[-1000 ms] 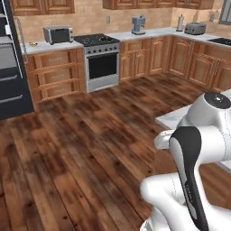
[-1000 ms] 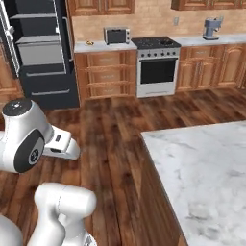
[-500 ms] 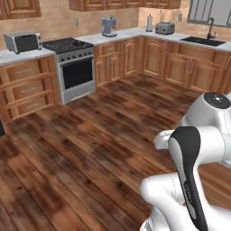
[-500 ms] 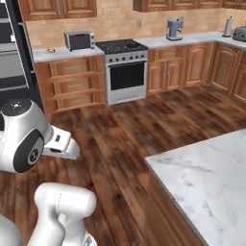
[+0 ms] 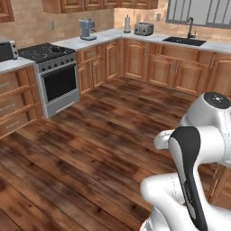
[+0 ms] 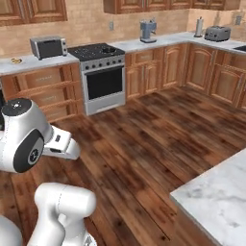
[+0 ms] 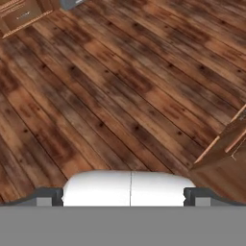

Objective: Place the cold items (apple and peach) from the fridge in one tupperware on the dining counter. Place the warm items (kebab skewer and hot dog) in the stove area in another tupperware.

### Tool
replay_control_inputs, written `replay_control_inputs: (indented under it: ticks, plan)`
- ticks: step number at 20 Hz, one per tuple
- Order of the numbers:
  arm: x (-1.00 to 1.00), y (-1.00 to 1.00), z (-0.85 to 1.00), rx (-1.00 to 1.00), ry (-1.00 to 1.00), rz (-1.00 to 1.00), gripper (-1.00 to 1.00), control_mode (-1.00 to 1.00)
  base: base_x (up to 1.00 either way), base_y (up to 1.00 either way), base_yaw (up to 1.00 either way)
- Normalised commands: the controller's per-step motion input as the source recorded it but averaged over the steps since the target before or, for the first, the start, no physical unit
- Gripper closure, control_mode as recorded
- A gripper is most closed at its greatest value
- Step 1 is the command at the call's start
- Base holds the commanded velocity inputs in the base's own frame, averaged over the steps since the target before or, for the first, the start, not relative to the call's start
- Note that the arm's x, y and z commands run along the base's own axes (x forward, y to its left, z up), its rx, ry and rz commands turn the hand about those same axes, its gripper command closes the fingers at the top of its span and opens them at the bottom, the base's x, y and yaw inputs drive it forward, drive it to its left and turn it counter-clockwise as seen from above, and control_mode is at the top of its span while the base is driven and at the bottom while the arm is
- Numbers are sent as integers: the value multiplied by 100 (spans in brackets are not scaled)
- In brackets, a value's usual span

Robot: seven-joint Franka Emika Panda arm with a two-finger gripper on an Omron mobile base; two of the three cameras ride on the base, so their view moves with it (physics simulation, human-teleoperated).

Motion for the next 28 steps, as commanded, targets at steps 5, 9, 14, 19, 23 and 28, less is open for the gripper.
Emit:
replay_control_inputs:
  ticks: [5, 9, 14, 19, 23, 28]
  plan:
    - [0, 0, 0, 0, 0, 0, -100, 100, 100, 98, -23]
    - [0, 0, 0, 0, 0, 0, -100, 100, 100, 77, -1]
    - [0, 0, 0, 0, 0, 0, -100, 100, 100, 51, 9]
    - [0, 0, 0, 0, 0, 0, -100, 100, 100, 22, 21]
    - [0, 0, 0, 0, 0, 0, -100, 100, 100, 8, 29]
    - [0, 0, 0, 0, 0, 0, -100, 100, 100, 0, 36]
